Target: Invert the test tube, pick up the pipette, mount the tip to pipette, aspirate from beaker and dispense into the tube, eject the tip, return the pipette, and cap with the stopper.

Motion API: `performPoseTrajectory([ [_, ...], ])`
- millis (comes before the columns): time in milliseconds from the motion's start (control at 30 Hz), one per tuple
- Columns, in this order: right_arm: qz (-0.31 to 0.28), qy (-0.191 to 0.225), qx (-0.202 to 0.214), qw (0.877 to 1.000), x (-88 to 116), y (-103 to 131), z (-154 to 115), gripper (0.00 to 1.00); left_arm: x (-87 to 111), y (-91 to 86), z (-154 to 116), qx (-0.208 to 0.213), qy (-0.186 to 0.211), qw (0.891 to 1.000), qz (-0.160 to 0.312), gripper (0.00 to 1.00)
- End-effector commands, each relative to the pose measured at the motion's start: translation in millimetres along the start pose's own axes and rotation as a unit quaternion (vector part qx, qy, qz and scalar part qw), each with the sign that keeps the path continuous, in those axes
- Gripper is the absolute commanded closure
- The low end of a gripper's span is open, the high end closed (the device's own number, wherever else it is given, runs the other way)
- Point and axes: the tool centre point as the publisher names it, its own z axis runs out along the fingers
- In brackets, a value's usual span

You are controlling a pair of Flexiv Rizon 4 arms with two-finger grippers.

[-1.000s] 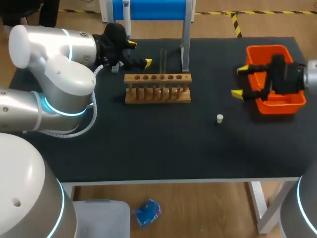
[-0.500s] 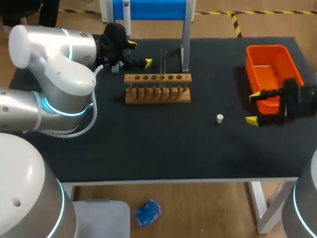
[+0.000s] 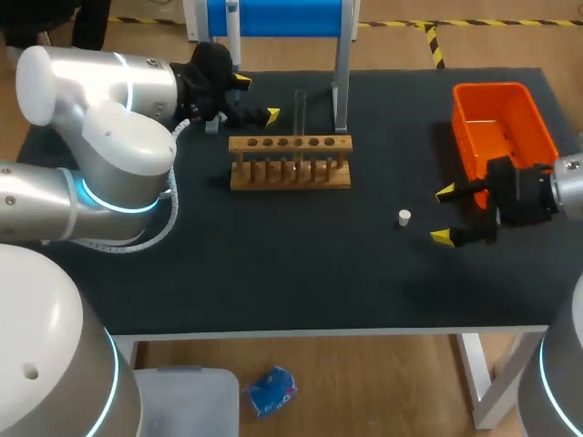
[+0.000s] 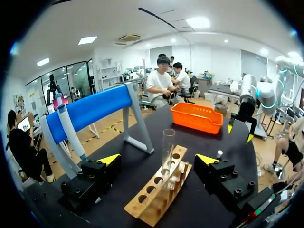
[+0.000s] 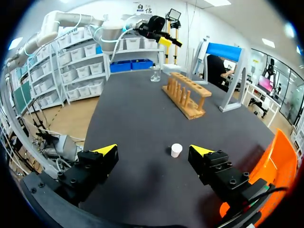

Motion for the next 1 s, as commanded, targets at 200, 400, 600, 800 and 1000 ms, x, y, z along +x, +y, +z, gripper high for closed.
performPoseTrajectory([
  [200,0.006,0.001,0.014,1.000,-9.9,-8.1,8.2,0.00,-0.2,1.7,0.2,0.003,0.000,1.000,0.001,0.00],
  [400,0.008,0.000,0.014,1.000,-10.5,-11.2,11.6,0.00,-0.2,1.7,0.2,0.003,0.000,1.000,0.001,0.00],
  [600,0.012,0.006,0.017,1.000,-9.1,-15.4,20.3,0.00,-0.2,1.7,0.2,0.003,0.000,1.000,0.001,0.00],
  [800,0.016,0.011,0.018,1.000,-11.9,-17.4,32.3,0.00,-0.2,1.7,0.2,0.003,0.000,1.000,0.001,0.00],
  [1000,0.023,0.014,0.018,0.999,-21.8,-17.4,44.5,0.00,-0.2,1.7,0.2,0.003,0.000,1.000,0.001,0.00],
])
